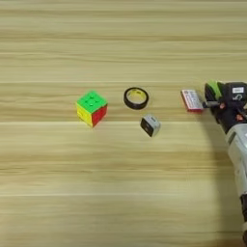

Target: Move the objects on the table

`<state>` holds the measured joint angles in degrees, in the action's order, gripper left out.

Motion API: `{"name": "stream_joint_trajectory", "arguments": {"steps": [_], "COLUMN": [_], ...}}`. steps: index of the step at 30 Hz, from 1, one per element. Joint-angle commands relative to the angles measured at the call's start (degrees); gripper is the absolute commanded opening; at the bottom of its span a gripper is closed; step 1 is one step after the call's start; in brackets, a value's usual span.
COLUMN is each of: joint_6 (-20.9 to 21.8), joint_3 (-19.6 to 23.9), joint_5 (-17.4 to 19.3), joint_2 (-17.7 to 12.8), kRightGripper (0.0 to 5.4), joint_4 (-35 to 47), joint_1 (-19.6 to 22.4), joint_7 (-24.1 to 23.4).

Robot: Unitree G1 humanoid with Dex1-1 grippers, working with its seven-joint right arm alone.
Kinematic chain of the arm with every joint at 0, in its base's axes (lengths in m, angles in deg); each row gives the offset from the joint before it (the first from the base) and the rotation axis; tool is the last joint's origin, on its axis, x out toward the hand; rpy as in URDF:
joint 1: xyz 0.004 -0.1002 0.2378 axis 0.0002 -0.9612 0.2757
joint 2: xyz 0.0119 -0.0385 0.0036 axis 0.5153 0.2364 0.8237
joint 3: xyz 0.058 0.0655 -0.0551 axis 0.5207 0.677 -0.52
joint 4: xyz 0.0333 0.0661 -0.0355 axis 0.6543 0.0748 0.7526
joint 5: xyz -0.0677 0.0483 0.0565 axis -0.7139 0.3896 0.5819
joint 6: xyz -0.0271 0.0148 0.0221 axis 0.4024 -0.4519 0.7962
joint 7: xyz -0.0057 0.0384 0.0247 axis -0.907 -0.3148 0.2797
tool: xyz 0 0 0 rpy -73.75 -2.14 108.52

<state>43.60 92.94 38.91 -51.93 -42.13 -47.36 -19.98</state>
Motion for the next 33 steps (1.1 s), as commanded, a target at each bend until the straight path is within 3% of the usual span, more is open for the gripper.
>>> {"name": "stream_joint_trajectory", "arguments": {"steps": [1, 17, 26, 33], "joint_6": [3.63, 9.63, 10.32, 10.25], "joint_3": [0.53, -0.50, -0.87, -1.08], "joint_5": [-0.26, -0.73, -0.45, 0.50], "joint_2": [-2.97, -4.03, -3.70, -2.71], "kRightGripper": [1.36, 1.36, 2.43, 3.16], "joint_4": [-5.90, -20.51, -19.90, -12.83], "joint_1": [5.92, 9.71, 9.41, 7.04], "joint_7": [-0.71, -0.67, -0.78, -0.21]}}
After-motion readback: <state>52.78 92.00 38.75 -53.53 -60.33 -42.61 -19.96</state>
